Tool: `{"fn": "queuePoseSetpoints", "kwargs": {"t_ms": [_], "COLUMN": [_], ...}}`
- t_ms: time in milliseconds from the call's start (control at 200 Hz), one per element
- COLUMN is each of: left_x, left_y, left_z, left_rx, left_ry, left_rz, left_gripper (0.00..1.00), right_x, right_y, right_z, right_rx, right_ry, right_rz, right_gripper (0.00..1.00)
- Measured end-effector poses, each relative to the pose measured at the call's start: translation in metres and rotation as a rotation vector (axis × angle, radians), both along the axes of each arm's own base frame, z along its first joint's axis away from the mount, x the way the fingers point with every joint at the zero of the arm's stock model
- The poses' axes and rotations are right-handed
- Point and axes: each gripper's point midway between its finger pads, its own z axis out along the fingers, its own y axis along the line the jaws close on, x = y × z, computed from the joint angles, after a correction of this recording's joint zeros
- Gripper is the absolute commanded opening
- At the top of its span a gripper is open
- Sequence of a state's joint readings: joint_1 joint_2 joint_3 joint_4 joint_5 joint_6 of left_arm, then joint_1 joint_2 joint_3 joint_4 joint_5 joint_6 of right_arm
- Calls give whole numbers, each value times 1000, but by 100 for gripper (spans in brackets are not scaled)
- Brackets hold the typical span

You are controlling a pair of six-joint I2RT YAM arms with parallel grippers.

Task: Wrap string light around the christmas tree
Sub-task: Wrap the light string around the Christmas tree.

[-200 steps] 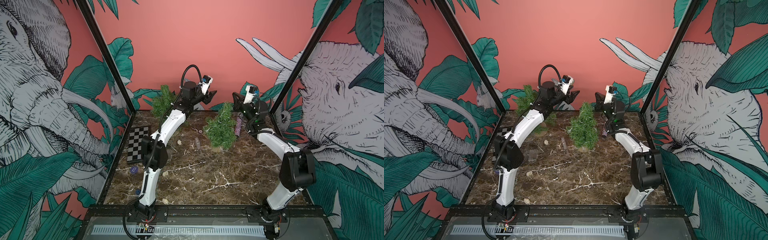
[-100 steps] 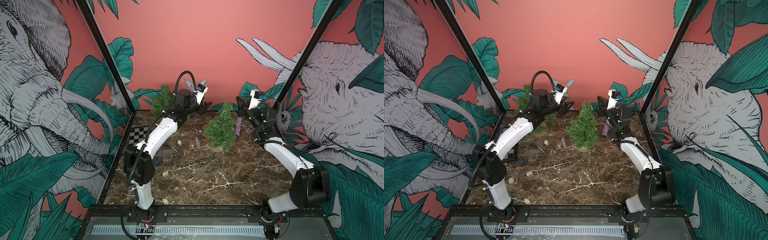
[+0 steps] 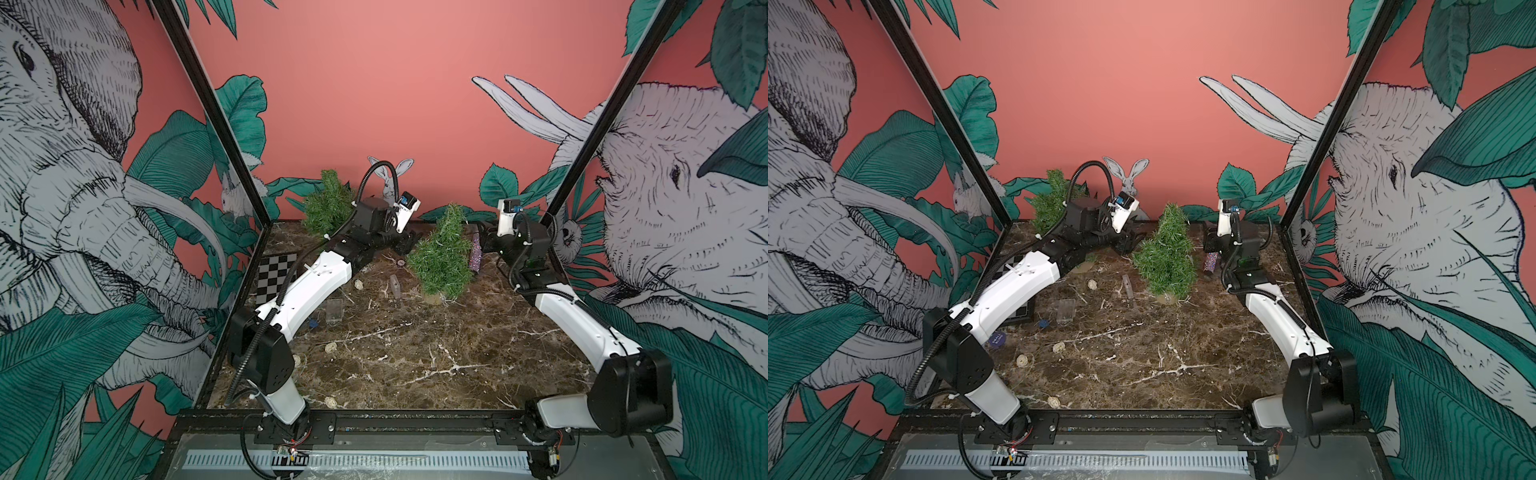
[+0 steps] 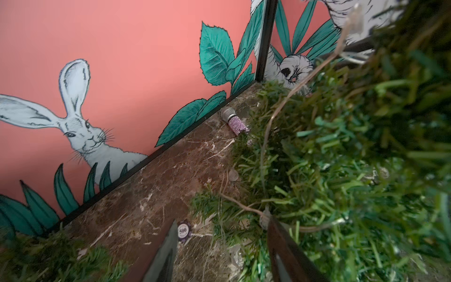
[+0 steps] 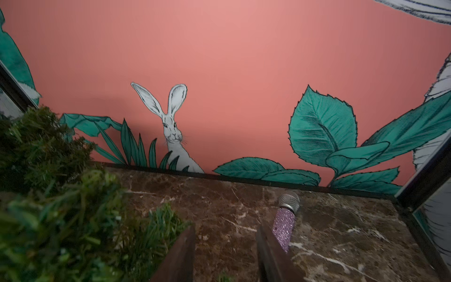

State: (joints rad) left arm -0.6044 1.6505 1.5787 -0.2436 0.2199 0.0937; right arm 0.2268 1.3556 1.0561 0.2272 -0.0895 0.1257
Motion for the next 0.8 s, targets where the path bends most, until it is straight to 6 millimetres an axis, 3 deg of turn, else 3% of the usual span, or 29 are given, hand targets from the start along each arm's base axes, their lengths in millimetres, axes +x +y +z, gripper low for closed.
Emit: {"fn": "queuePoseSetpoints", "kwargs": {"t_ms": [195,345,470,615,800], "left_x": [-4,-11,-20,-24,-6], "left_y": [17,39,57,70,60], "left_z": [-3,-18,-50,-101,-147], "left_rx": [38,93,143,204,219], "left_ry": [37,83,150,246,307], "left_rz": [73,144,189,219,212], "left_gripper": [61,61,64,65,66], "right_x": [-14,-23,-32,-40,-48], "right_y": [-8,-8,-6,-5,0], "right_z": [-11,-25,-39,-55,-59], "right_rx": [-40,-10,20,51,105], "right_ry": [67,148,219,280,318], "right_rz": [-22,-23,-13,-9,7], "right_gripper": [46,46,45,44,43]}}
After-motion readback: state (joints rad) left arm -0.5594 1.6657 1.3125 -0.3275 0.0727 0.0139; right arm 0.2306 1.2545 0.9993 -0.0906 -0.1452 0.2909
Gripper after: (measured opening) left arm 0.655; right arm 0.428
